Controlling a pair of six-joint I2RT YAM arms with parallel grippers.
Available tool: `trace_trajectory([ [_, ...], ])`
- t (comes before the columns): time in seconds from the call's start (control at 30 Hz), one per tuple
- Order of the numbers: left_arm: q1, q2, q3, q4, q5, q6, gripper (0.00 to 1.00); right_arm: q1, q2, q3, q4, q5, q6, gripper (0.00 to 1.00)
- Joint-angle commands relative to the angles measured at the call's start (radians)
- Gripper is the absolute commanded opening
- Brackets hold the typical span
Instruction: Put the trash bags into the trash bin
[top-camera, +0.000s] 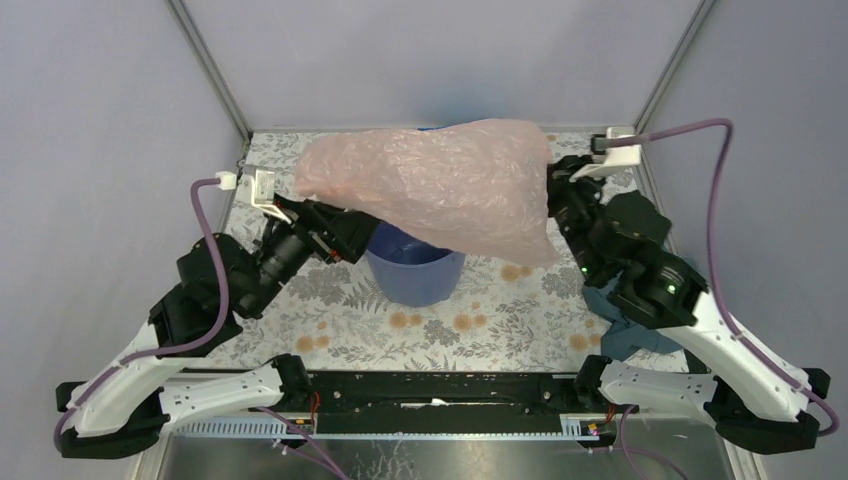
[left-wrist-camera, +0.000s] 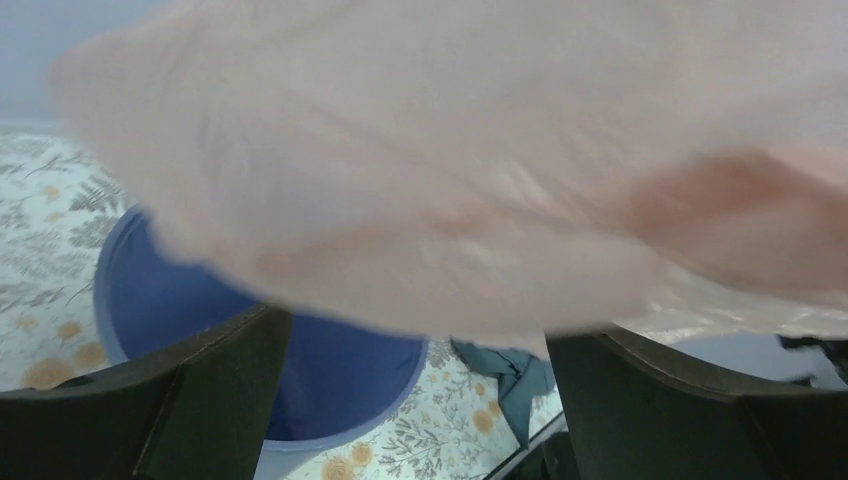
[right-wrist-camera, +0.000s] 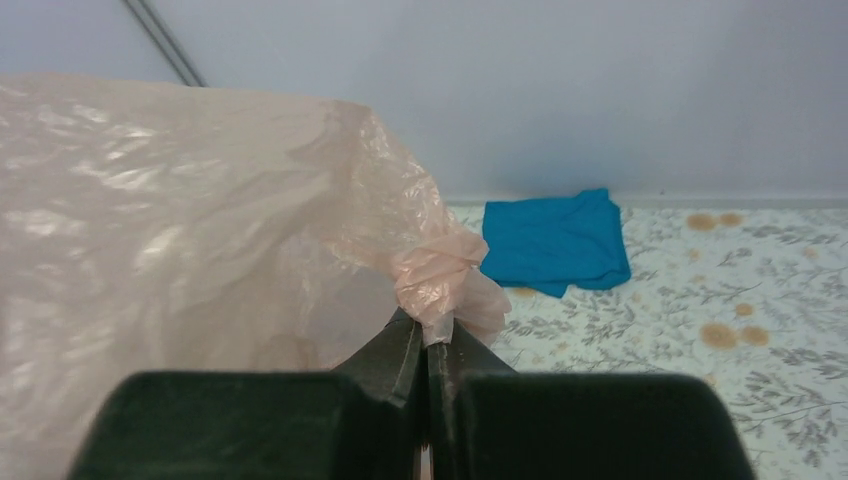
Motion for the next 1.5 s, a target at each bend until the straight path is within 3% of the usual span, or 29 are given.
trace_trajectory([
  [0.0, -0.002, 0.060, 0.066, -0.117, -0.139, -0.080, 0.99, 0.002, -0.059, 0.047, -0.014, 0.072, -0.093, 0.00],
  [0.33, -0.003, -0.131, -0.087, -0.111, 0.091, 0.004, 0.99, 0.001, -0.058, 0.058, -0.096, 0.074, -0.100, 0.00],
  [0.47, -0.002, -0.204, -0.085, -0.140, 0.109, 0.011, 0.99, 0.001, -0.065, 0.071, -0.092, -0.065, -0.095, 0.00],
  [0.6, -0.002, -0.193, -0.020, -0.144, 0.018, 0.032, 0.99, 0.002, -0.052, 0.115, -0.068, -0.353, -0.083, 0.00],
  [0.73, -0.002, -0.154, 0.030, -0.205, -0.278, -0.047, 0.97, 0.001, -0.012, 0.228, -0.084, -0.546, 0.001, 0.00],
  [0.87, -0.002, -0.205, -0.028, -0.126, -0.277, -0.017, 0.97, 0.002, 0.013, 0.310, -0.073, -0.661, 0.099, 0.00],
  [1.0, -0.002, -0.251, -0.076, -0.106, -0.227, -0.015, 0.98, 0.002, 0.051, 0.408, -0.141, -0.534, 0.141, 0.00],
  [1.13, -0.002, -0.264, -0.081, -0.144, -0.211, -0.038, 0.99, 0.002, 0.078, 0.410, -0.172, -0.253, 0.168, 0.00],
  [1.33, -0.003, -0.266, -0.075, -0.164, -0.232, -0.054, 0.99, 0.000, 0.128, 0.320, -0.040, 0.020, 0.160, 0.00],
  [1.47, -0.002, -0.238, -0.071, -0.166, -0.235, -0.055, 0.98, -0.001, 0.237, 0.378, -0.018, 0.119, 0.050, 0.00],
])
